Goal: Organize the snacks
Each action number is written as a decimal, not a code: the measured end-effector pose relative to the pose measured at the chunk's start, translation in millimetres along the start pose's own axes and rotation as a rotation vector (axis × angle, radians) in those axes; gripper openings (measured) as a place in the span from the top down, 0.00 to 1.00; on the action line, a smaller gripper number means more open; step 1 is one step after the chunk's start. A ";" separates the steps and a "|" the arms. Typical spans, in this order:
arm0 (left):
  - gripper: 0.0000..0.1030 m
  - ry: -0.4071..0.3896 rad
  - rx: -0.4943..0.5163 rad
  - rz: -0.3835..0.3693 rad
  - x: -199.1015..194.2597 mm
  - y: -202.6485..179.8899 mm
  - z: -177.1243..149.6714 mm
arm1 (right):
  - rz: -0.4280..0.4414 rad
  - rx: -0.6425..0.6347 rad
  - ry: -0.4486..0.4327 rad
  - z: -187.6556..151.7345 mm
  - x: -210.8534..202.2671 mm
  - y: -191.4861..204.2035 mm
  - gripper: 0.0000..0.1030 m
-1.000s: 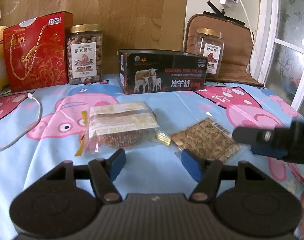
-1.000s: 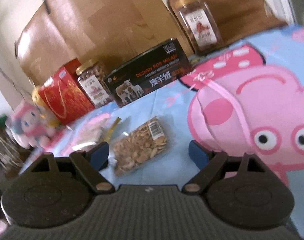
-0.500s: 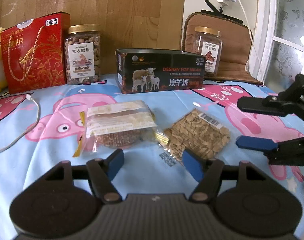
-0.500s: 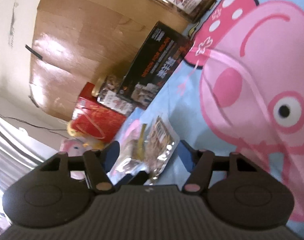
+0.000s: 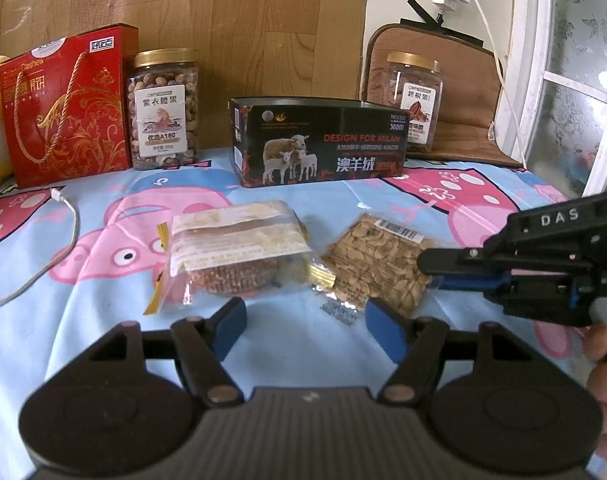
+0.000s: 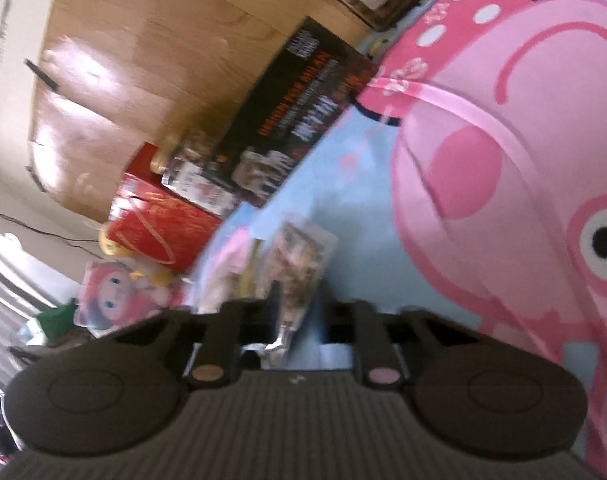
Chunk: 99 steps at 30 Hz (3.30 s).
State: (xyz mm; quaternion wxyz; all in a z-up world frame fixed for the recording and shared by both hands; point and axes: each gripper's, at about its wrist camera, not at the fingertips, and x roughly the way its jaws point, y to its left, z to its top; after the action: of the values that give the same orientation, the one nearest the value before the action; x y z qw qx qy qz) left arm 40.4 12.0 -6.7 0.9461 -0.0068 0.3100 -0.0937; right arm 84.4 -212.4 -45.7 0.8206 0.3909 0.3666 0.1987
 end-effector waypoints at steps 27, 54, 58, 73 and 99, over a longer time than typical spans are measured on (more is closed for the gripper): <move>0.30 0.021 0.089 0.030 2.0 -14.2 -1.6 | -0.062 -0.107 -0.157 -18.8 -57.6 -21.4 0.88; 0.24 0.033 0.093 0.051 3.7 -13.1 -0.2 | -0.052 -0.161 -0.162 -27.2 -64.1 -20.2 0.85; 0.24 0.033 0.091 0.050 3.5 -12.6 -0.2 | -0.041 -0.157 -0.143 -26.7 -67.0 -22.3 0.85; 0.17 0.034 0.067 0.000 -3.3 -7.7 -3.7 | -0.054 -0.250 -0.090 -34.9 -73.0 -4.9 0.59; 0.25 0.245 -0.492 -0.609 17.7 2.8 4.6 | -0.026 -0.288 -0.047 -8.8 -80.8 -19.6 0.52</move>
State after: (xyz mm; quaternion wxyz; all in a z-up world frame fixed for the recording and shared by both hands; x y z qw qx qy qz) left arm 57.6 11.3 -13.6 0.8012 -0.3132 0.4173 -0.2928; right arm 25.8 -269.6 -28.8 0.8790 0.2688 0.3201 0.2294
